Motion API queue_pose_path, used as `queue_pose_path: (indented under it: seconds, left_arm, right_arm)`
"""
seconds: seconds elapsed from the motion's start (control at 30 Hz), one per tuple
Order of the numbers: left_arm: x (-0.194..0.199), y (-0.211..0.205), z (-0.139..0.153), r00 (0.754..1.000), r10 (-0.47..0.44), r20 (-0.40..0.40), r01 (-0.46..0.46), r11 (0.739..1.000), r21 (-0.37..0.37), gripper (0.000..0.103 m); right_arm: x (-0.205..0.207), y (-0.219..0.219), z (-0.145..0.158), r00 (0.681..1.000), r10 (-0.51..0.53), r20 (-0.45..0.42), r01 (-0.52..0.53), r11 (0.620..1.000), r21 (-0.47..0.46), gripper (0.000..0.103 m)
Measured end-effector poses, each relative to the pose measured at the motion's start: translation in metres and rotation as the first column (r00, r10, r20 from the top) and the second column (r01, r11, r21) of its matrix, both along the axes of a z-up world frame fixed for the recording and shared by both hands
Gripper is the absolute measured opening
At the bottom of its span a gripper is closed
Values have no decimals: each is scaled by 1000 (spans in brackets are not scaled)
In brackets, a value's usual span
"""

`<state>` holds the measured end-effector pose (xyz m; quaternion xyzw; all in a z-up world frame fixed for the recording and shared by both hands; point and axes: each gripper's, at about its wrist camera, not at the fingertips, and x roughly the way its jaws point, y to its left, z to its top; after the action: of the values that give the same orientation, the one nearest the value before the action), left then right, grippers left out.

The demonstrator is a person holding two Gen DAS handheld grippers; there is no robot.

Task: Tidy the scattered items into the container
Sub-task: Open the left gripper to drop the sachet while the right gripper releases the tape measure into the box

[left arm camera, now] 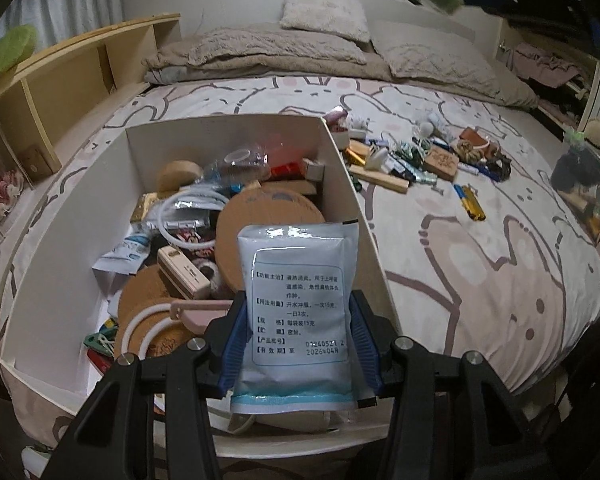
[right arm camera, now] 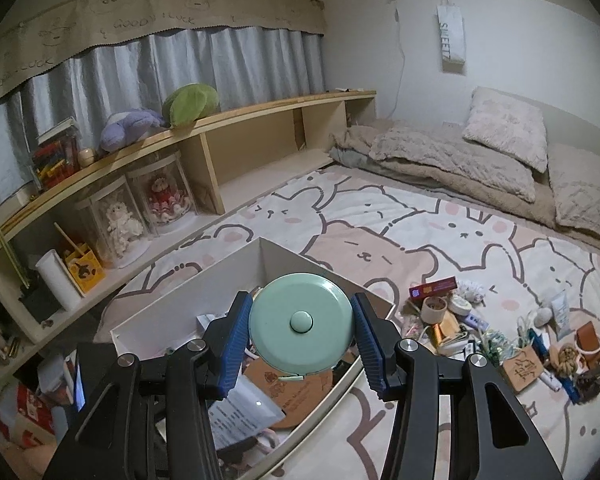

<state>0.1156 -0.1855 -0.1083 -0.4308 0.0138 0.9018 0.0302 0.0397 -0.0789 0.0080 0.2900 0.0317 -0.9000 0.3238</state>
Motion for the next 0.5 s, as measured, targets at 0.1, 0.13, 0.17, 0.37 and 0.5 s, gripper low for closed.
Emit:
queue_pose_path:
  seconds: [0.1, 0.13, 0.17, 0.37, 0.5]
  left_arm:
    - [0, -3, -5, 1000, 14, 9, -14, 1000, 6, 60]
    - [1, -4, -5, 1000, 13, 7, -13, 1000, 13, 66]
    - [1, -4, -5, 1000, 13, 5, -13, 1000, 17, 69]
    - [5, -15, -2, 1000, 22, -8, -21, 999, 38, 75]
    - [6, -22, 0, 1000, 27, -14, -27, 998, 55, 75]
  right_arm:
    - [-6, -4, -3, 1000, 0, 11, 0, 1000, 2, 51]
    - [-8, -5, -4, 1000, -1, 13, 1, 1000, 2, 51]
    - [-11, -5, -6, 1000, -3, 16, 3, 1000, 2, 51]
    - [-31, -11, -15, 999, -20, 49, 19, 1000, 18, 51]
    - [-46, -18, -26, 996, -22, 84, 20, 999, 28, 51]
